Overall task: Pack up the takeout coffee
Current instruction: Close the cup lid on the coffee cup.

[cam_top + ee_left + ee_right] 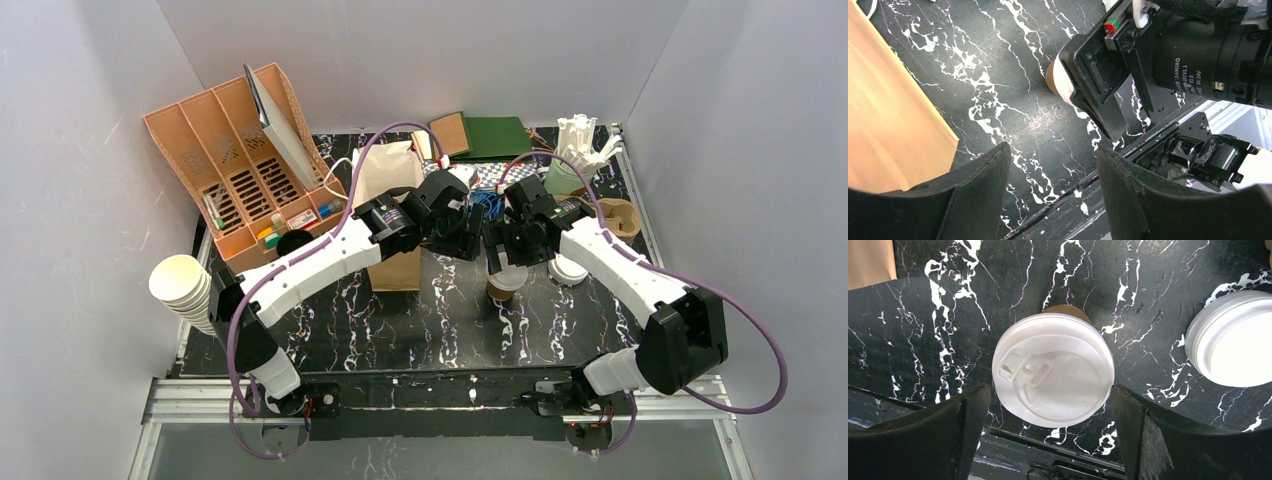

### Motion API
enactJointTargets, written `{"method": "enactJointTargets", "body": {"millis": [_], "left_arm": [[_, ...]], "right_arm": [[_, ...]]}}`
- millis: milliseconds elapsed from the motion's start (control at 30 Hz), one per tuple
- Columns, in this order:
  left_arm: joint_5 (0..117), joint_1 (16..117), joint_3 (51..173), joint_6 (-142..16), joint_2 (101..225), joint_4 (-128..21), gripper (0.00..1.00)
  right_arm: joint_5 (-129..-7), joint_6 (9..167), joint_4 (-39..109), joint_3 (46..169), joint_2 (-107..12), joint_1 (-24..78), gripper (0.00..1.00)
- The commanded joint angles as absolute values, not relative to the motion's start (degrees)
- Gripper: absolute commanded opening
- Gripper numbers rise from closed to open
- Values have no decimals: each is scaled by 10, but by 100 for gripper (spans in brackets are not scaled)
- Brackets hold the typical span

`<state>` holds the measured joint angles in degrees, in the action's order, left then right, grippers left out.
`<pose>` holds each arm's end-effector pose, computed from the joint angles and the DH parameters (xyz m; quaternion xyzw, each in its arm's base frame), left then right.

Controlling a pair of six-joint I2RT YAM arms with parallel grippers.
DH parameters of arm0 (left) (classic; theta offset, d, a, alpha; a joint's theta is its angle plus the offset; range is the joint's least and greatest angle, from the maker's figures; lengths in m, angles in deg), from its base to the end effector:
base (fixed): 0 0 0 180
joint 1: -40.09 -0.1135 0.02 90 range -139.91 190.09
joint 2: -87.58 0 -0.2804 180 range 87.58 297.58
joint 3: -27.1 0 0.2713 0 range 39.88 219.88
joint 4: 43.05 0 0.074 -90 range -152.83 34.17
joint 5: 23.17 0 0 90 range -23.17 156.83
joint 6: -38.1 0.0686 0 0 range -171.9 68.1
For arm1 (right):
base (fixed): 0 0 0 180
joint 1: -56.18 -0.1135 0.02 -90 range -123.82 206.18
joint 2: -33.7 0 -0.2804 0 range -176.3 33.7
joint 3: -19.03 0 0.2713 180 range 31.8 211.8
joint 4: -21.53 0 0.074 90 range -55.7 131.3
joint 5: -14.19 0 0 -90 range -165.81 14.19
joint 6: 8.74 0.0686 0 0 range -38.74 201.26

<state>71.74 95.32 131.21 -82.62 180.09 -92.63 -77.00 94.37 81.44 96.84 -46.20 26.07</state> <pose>0.2388 -0.3336 0.3606 0.1722 0.8814 -0.2705 0.3468 0.2679 0.1537 0.2538 -0.1409 0.9600 0.0797 0.2286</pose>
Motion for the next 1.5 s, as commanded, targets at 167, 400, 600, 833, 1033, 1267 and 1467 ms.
{"method": "enactJointTargets", "body": {"millis": [167,400,600,833,1033,1267,1467], "left_arm": [[713,947,1299,-827,1784,-925,62],[708,943,1295,-827,1784,-924,62],[706,941,1291,-828,1784,-923,62],[697,940,1279,-836,1786,-918,61],[693,939,1275,-836,1788,-916,61],[685,938,1263,-840,1790,-910,61],[676,938,1261,-839,1796,-904,61]], "right_arm": [[-795,947,824,969,-466,252,93],[-791,948,822,962,-471,252,92],[-785,946,819,964,-479,250,90],[-787,947,821,961,-482,247,83],[-789,948,824,953,-489,245,82],[-793,952,834,954,-507,241,82],[-802,954,842,948,-514,240,82]]}}
